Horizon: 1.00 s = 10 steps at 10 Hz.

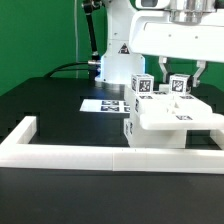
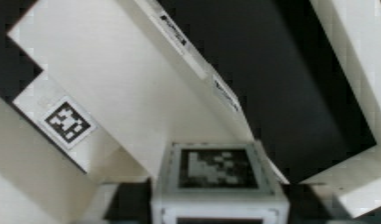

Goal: Assemble chair

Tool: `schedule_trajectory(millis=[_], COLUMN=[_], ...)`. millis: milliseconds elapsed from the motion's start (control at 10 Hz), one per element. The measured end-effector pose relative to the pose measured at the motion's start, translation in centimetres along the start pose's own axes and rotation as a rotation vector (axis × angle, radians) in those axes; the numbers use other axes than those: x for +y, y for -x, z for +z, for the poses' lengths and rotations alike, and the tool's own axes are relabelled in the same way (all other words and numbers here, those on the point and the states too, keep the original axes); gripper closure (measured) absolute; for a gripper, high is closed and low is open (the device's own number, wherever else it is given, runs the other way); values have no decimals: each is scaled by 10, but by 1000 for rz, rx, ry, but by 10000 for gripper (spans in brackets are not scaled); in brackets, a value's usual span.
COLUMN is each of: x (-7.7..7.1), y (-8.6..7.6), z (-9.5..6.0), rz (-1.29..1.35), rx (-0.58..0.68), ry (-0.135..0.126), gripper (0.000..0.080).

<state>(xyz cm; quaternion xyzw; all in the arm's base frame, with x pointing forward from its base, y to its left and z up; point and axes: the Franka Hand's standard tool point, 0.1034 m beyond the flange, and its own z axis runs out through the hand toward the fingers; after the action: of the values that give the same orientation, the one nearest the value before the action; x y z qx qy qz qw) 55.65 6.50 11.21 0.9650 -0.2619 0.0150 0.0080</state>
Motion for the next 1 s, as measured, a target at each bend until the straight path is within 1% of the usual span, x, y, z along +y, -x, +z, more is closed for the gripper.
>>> schedule_trajectory(millis=[100,200,300,500,700,1000], x=[-1,-3,-6,-8,-8,-6], y=[1,2,4,5,5,4], z=[0,0,-1,-2,-2,-2], rz=[-32,-48,-74,-360,-552,-750], rx=[0,0,1,2,3,2], ry=[1,1,1,-1,-1,-1], gripper=[326,191,162,152,150,150])
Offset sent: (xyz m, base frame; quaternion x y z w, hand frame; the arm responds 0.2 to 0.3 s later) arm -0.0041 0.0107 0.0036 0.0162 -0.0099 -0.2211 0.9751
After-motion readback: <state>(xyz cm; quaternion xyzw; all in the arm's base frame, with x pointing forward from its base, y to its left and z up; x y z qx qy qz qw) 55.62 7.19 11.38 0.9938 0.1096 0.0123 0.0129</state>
